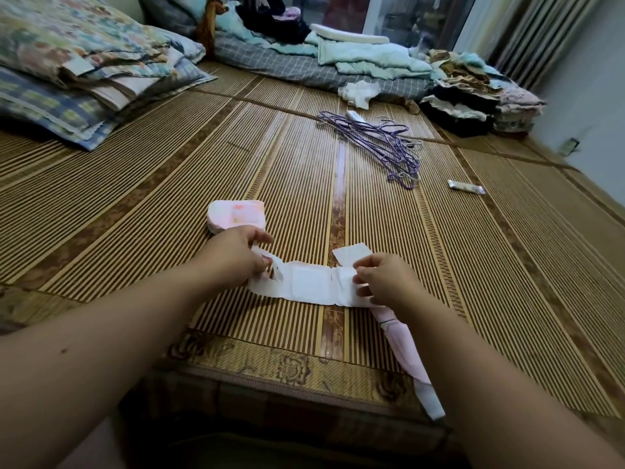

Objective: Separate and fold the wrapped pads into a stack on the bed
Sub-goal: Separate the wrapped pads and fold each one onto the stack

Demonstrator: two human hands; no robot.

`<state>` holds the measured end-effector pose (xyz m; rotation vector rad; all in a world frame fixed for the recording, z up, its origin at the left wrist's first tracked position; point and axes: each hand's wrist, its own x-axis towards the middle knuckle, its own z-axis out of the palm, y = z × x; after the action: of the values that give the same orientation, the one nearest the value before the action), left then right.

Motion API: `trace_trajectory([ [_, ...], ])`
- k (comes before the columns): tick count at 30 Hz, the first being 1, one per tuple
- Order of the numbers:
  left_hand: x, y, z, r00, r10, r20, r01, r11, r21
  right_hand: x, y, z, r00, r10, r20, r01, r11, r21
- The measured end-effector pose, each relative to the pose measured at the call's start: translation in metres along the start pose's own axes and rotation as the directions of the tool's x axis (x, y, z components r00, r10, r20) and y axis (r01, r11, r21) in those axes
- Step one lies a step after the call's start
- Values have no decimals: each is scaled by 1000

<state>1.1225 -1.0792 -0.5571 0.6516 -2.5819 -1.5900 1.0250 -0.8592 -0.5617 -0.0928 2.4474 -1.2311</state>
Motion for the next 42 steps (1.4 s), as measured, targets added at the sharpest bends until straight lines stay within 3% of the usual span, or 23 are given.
trace_trajectory([
  [5,5,25,18,997,51,51,-53,998,36,4,15,-22,982,-40,-187,36,999,-26],
  [8,12,43,39,989,69,129,-76,996,55,4,24,-31,981,-26,-190,23,1000,-17],
  [13,29,63,68,946,6,323,-106,951,291,2,32,-35,984,-31,-177,29,999,-18],
  [16,36,68,71,936,3,351,-151,906,396,2,34,-35,984,-52,-169,38,996,-84],
  [20,40,65,58,963,55,263,-171,880,443,6,35,-32,981,-58,-186,9,966,-257],
  [24,39,37,36,996,42,82,-86,743,663,10,31,-28,983,4,-185,-83,904,-419],
  [26,39,23,31,996,19,88,-66,824,563,10,29,-26,984,38,-174,-113,889,-445],
  [29,33,12,30,997,12,71,-43,896,442,11,28,-26,985,61,-164,-132,873,-469],
  [33,27,4,31,997,-73,20,42,750,660,12,27,-25,982,103,-156,-163,877,-451],
  [37,25,7,40,990,-127,52,60,742,667,12,23,-23,982,122,-145,-176,877,-448],
  [42,25,11,48,992,-113,60,46,757,652,9,19,-18,983,6,-183,-73,929,-364],
])
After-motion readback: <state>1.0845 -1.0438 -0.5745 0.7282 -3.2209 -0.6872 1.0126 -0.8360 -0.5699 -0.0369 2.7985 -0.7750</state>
